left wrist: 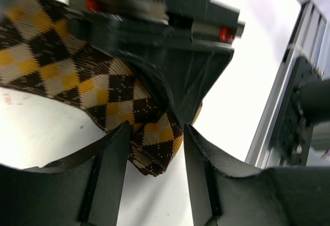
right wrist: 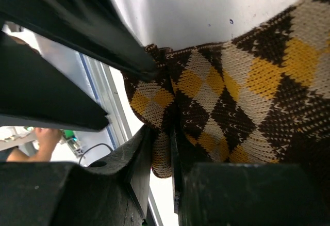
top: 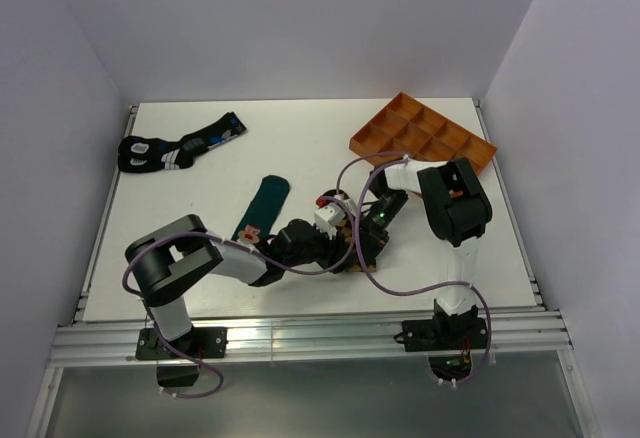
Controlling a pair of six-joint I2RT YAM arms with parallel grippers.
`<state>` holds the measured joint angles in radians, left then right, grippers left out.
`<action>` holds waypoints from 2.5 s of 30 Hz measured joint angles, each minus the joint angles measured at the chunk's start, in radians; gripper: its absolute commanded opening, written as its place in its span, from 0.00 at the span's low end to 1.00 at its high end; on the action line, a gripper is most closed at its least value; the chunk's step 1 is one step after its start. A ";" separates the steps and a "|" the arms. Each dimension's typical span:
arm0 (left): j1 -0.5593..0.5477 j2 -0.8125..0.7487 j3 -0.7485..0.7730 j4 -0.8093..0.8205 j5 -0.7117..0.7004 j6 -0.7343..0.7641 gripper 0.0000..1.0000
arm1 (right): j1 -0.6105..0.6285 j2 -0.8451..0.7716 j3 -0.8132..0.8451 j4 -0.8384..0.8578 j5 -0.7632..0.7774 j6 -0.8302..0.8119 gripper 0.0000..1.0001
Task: Roll the socks
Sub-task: Roll the sock at the center of the board.
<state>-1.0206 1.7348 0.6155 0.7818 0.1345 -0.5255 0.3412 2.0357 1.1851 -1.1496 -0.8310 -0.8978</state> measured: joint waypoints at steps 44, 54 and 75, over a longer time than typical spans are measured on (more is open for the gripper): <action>0.035 0.146 0.187 -0.226 0.149 -0.255 0.00 | -0.058 -0.378 -0.197 0.355 0.212 0.263 0.56; 0.062 0.151 0.273 -0.432 0.267 -0.311 0.00 | -0.111 -0.682 -0.372 0.488 0.296 0.258 0.54; 0.147 0.281 0.547 -0.872 0.496 -0.303 0.00 | 0.242 -0.987 -0.623 0.591 0.380 0.119 0.53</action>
<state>-0.8734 2.0159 1.1629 -0.0902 0.6308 -0.8280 0.5831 1.0485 0.5617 -0.5583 -0.4511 -0.7788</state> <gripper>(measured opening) 0.165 0.533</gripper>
